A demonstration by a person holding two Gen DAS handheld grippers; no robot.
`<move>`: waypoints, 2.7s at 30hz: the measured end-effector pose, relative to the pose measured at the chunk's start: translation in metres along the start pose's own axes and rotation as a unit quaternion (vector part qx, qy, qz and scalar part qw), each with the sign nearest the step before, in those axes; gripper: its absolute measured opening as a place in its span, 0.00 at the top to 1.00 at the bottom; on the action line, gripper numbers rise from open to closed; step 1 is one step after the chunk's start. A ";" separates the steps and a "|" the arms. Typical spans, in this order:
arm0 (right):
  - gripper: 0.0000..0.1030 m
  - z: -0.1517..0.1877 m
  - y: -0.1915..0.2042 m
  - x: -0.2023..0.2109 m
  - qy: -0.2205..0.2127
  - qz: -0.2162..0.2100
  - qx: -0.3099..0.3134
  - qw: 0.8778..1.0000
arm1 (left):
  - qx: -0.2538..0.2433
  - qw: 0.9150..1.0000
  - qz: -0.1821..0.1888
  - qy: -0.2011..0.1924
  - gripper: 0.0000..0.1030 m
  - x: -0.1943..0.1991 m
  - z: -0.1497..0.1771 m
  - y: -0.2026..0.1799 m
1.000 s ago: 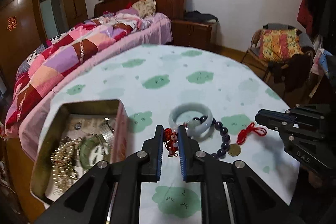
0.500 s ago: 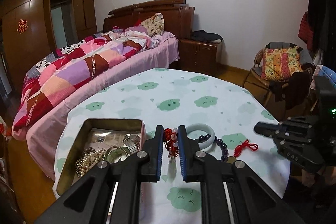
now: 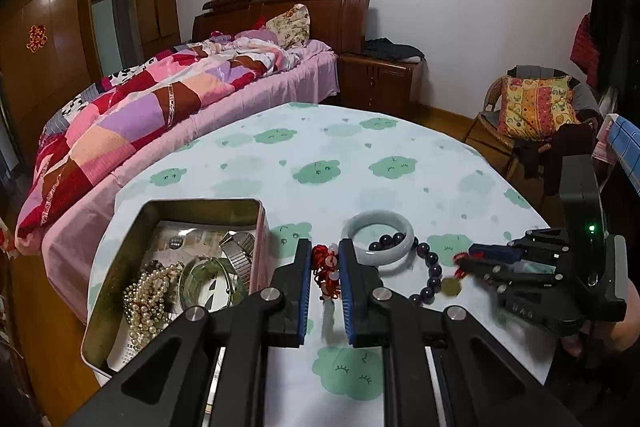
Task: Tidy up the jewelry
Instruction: 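Carry the red charm in left tool while right tool carries the coin pendant to the tin, then open left tool over the tin while right tool releases the coin pendant inside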
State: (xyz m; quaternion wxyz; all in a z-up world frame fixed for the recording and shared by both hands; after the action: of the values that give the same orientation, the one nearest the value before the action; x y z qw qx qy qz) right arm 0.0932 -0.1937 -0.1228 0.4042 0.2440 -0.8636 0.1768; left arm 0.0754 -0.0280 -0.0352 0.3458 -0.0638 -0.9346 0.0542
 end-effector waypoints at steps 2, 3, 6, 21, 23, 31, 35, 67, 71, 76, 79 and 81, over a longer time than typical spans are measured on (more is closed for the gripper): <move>0.91 0.001 0.000 0.004 -0.004 0.000 0.003 1.000 | 0.001 1.000 -0.001 -0.001 0.88 0.000 -0.001 0.001; 0.91 0.000 0.000 0.008 -0.009 0.001 0.004 1.000 | 0.001 1.000 -0.002 -0.003 0.88 0.001 -0.001 0.002; 0.92 -0.005 0.000 0.019 -0.027 0.006 0.004 1.000 | 0.001 1.000 -0.003 -0.010 0.87 0.006 -0.004 0.002; 0.92 -0.052 0.027 0.059 -0.103 0.012 0.033 0.994 | 0.002 0.997 -0.035 -0.069 0.87 0.053 -0.024 0.029; 0.92 -0.059 0.035 0.061 -0.111 0.011 0.044 0.993 | 0.004 0.996 -0.046 -0.073 0.87 0.057 -0.025 0.037; 0.92 -0.091 0.068 0.061 -0.134 0.009 0.091 0.987 | 0.031 0.991 -0.098 -0.084 0.87 0.062 -0.024 0.078; 0.92 -0.103 0.083 0.058 -0.139 0.007 0.111 0.984 | 0.057 0.989 -0.110 -0.083 0.87 0.063 -0.021 0.102; 0.92 -0.156 0.178 0.011 -0.140 0.001 0.225 0.964 | 0.107 0.985 -0.126 -0.041 0.87 0.010 0.000 0.151; 0.92 -0.150 0.183 -0.003 -0.127 0.000 0.228 0.965 | 0.115 0.985 -0.129 -0.030 0.87 0.001 0.006 0.158; 0.92 -0.145 0.182 -0.012 -0.117 -0.001 0.225 0.967 | 0.117 0.984 -0.131 -0.021 0.87 -0.006 0.010 0.160; 0.92 -0.144 0.182 -0.015 -0.114 -0.002 0.223 0.968 | 0.118 0.985 -0.129 -0.016 0.87 -0.009 0.012 0.160; 0.92 -0.144 0.183 -0.016 -0.114 -0.003 0.223 0.968 | 0.118 0.985 -0.128 -0.014 0.87 -0.011 0.013 0.159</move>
State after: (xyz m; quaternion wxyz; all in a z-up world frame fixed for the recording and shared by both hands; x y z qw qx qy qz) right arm 0.0871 0.0327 -0.0672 0.2388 0.3490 -0.8419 0.3353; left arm 0.0880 0.1266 -0.0750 0.3421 0.0980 -0.9268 0.1201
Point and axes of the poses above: each gripper's, at about its wrist camera, not at the fingertips, and x roughly against the way its jaws point, y to its left, z to its underside, the point moved 3 cm from there along -x, roughly the way its jaws point, and after that the axes turned 12 degrees about x, right-handed, at the moved point
